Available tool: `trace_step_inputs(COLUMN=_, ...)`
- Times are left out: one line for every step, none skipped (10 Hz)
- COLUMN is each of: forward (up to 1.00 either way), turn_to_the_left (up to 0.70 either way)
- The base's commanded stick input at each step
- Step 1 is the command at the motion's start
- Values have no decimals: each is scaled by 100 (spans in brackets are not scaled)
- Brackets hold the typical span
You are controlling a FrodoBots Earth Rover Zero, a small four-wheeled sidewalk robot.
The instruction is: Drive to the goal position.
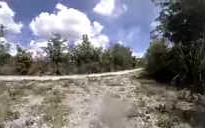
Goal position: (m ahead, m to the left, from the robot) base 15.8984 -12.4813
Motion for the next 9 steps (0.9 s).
trace_step_inputs(forward=70, turn_to_the_left=0)
trace_step_inputs(forward=70, turn_to_the_left=0)
trace_step_inputs(forward=70, turn_to_the_left=0)
trace_step_inputs(forward=70, turn_to_the_left=0)
trace_step_inputs(forward=70, turn_to_the_left=0)
trace_step_inputs(forward=70, turn_to_the_left=0)
trace_step_inputs(forward=70, turn_to_the_left=0)
trace_step_inputs(forward=70, turn_to_the_left=0)
trace_step_inputs(forward=70, turn_to_the_left=0)
